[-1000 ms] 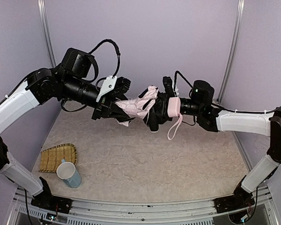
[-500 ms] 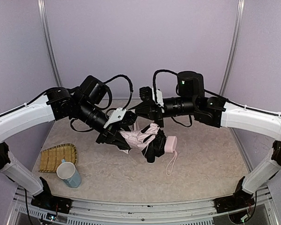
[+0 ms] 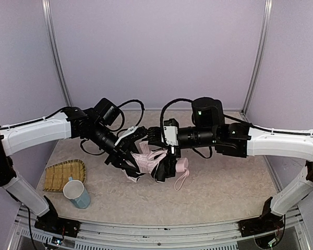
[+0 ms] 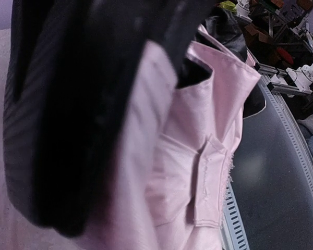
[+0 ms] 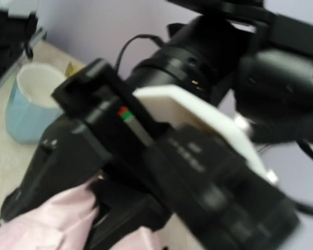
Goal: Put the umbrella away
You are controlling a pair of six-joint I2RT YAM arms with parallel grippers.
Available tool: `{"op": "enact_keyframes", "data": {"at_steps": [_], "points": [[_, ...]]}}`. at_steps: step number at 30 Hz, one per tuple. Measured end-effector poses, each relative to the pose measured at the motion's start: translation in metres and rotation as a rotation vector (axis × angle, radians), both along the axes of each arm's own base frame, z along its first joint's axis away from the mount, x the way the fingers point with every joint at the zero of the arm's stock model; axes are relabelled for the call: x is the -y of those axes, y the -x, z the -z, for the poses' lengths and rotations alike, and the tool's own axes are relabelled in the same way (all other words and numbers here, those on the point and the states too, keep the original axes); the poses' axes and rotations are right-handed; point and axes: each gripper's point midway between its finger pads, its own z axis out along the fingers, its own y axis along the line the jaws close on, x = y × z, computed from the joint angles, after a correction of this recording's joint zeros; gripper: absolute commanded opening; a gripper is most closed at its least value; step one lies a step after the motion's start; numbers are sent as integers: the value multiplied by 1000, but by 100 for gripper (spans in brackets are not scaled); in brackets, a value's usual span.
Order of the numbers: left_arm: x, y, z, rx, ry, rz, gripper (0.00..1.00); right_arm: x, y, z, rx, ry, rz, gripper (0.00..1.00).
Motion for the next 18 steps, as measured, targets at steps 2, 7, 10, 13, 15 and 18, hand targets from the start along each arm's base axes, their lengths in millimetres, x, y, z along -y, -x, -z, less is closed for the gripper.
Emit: {"op": "enact_keyframes", "data": {"at_steps": [2, 7, 10, 13, 15, 18], "points": [[0, 0, 6, -38, -13, 2, 0, -2, 2, 8, 43, 41, 5, 0], [-4, -14, 16, -67, -45, -47, 0, -10, 13, 24, 168, 138, 6, 0], [-8, -24, 22, -71, -74, -94, 0, -15, 19, 39, 272, 208, 9, 0], [-9, -34, 38, -94, -121, -128, 0, -20, 9, 59, 368, 276, 28, 0], [-10, -44, 54, -117, -159, -153, 0, -23, -2, 78, 425, 338, 49, 0], [-14, -60, 85, -155, -224, -190, 0, -24, -19, 111, 504, 425, 92, 0]]}}
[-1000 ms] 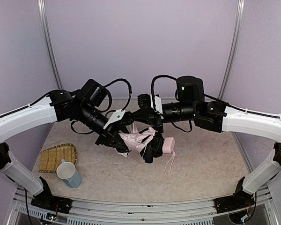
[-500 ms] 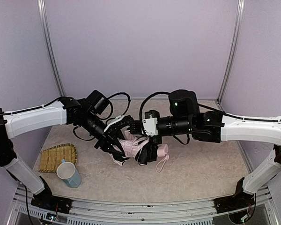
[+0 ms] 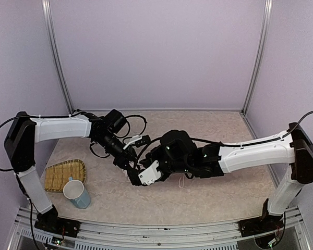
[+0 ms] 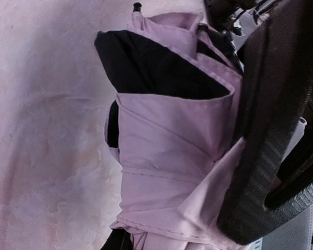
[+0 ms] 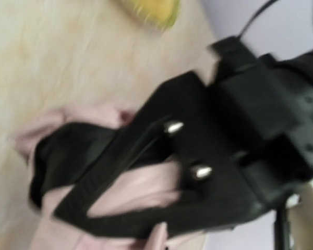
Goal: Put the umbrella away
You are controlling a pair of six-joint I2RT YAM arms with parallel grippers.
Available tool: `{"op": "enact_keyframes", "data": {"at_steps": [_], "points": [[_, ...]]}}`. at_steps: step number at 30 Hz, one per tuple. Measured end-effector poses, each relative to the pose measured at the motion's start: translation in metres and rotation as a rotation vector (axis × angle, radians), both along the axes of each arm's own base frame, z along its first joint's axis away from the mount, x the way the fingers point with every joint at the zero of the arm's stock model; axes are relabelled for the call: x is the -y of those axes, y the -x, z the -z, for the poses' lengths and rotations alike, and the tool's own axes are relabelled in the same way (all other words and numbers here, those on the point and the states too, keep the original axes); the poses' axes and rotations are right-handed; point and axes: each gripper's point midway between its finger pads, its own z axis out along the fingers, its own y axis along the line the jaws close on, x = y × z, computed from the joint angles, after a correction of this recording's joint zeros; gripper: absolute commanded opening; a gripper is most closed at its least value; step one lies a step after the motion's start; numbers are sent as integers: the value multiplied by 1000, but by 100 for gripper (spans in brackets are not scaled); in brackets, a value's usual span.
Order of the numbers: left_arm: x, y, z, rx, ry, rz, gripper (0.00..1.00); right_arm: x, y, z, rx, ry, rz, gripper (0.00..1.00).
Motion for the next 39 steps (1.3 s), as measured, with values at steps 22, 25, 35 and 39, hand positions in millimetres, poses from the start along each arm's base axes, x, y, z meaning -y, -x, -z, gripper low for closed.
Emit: {"op": "enact_keyframes", "data": {"at_steps": [22, 25, 35, 39], "points": [[-1, -33, 104, -46, -134, 46, 0, 23, 0, 131, 6, 88, 53, 18], [-3, -53, 103, 0, -118, 19, 0, 30, 22, 155, -67, 127, 12, 23], [-8, -62, 106, 47, -120, 20, 0, 44, 32, 144, -196, 50, 90, 23], [-7, -59, 106, 99, -122, 34, 0, 43, 30, 65, -344, -192, 118, 39]]}}
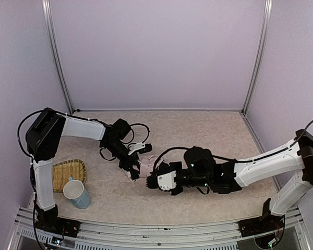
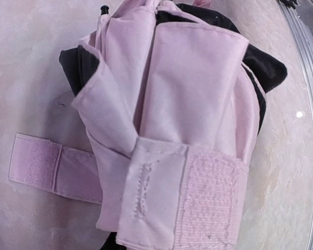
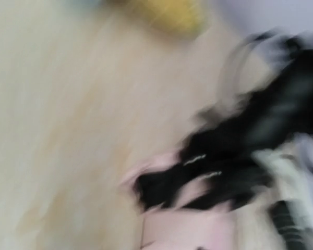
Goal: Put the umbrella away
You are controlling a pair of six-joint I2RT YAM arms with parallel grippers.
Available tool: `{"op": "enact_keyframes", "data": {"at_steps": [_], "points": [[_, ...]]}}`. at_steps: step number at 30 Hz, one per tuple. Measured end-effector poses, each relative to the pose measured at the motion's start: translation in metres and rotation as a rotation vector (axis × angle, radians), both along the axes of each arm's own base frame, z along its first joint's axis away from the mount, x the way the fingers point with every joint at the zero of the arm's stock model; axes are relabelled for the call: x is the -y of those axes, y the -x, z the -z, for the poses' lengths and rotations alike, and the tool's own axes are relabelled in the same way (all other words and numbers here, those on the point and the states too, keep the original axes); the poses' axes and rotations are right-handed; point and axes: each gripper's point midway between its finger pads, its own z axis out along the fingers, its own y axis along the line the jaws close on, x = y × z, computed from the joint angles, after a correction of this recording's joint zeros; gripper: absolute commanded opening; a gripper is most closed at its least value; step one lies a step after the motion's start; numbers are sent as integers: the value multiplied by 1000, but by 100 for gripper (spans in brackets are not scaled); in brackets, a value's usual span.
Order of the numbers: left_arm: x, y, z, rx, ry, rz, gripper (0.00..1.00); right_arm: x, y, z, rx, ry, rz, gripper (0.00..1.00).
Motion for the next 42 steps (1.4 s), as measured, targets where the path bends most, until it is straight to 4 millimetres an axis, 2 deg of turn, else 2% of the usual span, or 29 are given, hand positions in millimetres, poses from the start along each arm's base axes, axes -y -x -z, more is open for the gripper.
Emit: {"op": "enact_keyframes", "data": {"at_steps": [2, 5, 8, 11, 12, 14, 15, 16, 18, 20, 23, 25, 27, 34, 38, 42], "points": [[0, 3, -1, 50, -8, 13, 0, 7, -8, -41, -98, -130, 22, 41], [1, 11, -3, 113, -23, 30, 0, 31, -42, -94, -265, -322, 101, 44], [2, 14, -11, 168, -47, 13, 0, 62, -76, -114, -427, -441, 190, 55], [7, 2, -41, 266, -49, -32, 0, 82, -89, -117, -539, -497, 234, 67], [10, -6, -58, 312, -42, -53, 0, 87, -88, -119, -565, -507, 236, 76], [17, -21, -100, 408, -14, -86, 0, 92, -85, -124, -597, -526, 237, 83], [22, -32, -134, 477, 16, -112, 0, 94, -84, -129, -600, -538, 237, 97], [25, -39, -159, 529, 41, -131, 0, 96, -84, -134, -599, -551, 236, 99], [28, -50, -220, 650, 99, -178, 0, 100, -81, -148, -581, -581, 223, 100], [27, -51, -271, 744, 147, -213, 0, 104, -79, -159, -564, -607, 211, 100], [25, -41, -329, 839, 203, -242, 0, 103, -76, -171, -545, -635, 169, 99], [26, -32, -357, 879, 231, -248, 0, 99, -70, -178, -546, -652, 112, 99], [26, -26, -379, 916, 251, -251, 0, 93, -71, -175, -567, -650, 83, 99], [28, -7, -408, 952, 275, -231, 0, 51, -91, -173, -693, -648, -30, 93], [27, -6, -413, 962, 277, -238, 0, 27, -94, -172, -776, -659, -108, 91], [27, -5, -411, 962, 267, -236, 0, 10, -81, -170, -831, -666, -184, 74]]}}
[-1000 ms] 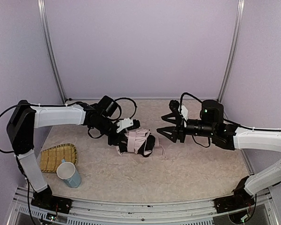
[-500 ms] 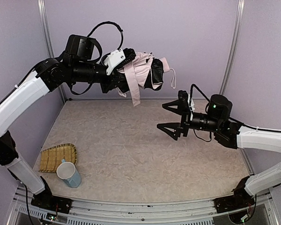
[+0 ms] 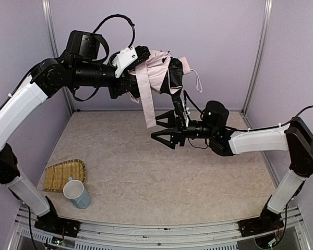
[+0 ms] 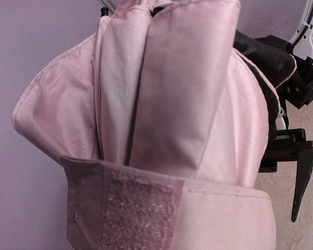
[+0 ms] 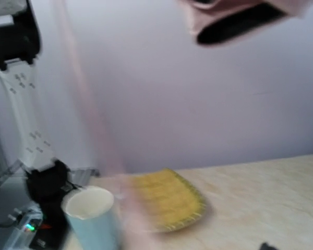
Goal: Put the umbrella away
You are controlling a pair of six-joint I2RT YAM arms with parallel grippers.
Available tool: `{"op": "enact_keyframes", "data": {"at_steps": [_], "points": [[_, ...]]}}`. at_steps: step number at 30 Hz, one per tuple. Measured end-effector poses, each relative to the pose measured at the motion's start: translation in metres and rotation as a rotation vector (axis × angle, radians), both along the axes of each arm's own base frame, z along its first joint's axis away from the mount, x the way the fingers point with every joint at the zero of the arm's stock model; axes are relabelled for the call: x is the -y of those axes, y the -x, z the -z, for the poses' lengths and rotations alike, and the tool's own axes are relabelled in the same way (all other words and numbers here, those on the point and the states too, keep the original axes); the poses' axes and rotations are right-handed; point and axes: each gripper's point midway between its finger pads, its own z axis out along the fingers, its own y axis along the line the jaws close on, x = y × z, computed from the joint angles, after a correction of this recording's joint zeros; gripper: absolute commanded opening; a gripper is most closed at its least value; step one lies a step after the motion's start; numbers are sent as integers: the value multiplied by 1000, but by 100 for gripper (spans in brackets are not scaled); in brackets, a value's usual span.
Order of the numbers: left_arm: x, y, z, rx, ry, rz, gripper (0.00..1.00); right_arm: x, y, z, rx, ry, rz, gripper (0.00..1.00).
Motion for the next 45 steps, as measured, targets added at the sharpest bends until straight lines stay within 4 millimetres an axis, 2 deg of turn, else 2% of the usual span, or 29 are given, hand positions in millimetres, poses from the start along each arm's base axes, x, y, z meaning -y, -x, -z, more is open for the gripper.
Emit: {"op": "enact_keyframes", "data": {"at_steps": [2, 5, 6, 9, 10, 12, 14, 21, 23, 27, 29, 31, 33, 36, 39, 42, 45], "points": [[0, 2, 0, 3, -3, 4, 0, -7, 3, -3, -9, -20, -26, 67], [1, 2, 0, 10, -7, 8, 0, -12, 7, -9, -12, -50, -53, 44], [0, 3, -1, 13, -9, 9, 0, -12, 8, -11, -13, -61, -58, 40], [0, 3, 0, 15, -14, 7, 0, -12, 8, -16, -18, -83, -62, 40], [0, 3, 1, 14, -16, 7, 0, -13, 8, -17, -21, -87, -65, 36], [-1, 3, 3, 13, -19, 7, 0, -13, 7, -17, -22, -94, -65, 20], [0, 3, 4, 12, -22, 8, 0, -14, 7, -18, -26, -98, -68, 0], [-3, 0, 4, 9, -20, -3, 0, -15, 3, -14, -32, -91, -49, 0], [-4, 0, 3, -4, -7, 7, 0, -13, -3, -7, -41, -75, -7, 0], [-12, 8, -2, -56, 45, 74, 0, 12, -21, 22, -93, -22, 120, 0], [-15, 20, 6, -104, 44, 117, 0, 29, -38, 24, -86, -17, 207, 0], [-9, 39, 19, -172, 37, 199, 0, 44, -55, 14, -47, -14, 293, 0], [2, 62, 33, -235, 24, 302, 0, 50, -67, -2, 6, -2, 343, 0], [18, 91, 68, -319, -54, 411, 0, 44, -80, -42, 137, 18, 369, 0], [29, 95, 106, -343, -122, 442, 0, 34, -75, -90, 290, 37, 335, 0], [31, 89, 124, -330, -134, 441, 0, 28, -67, -97, 345, 102, 288, 0], [27, 92, 142, -362, -130, 458, 0, 17, -51, -86, 391, 171, 238, 0]]}}
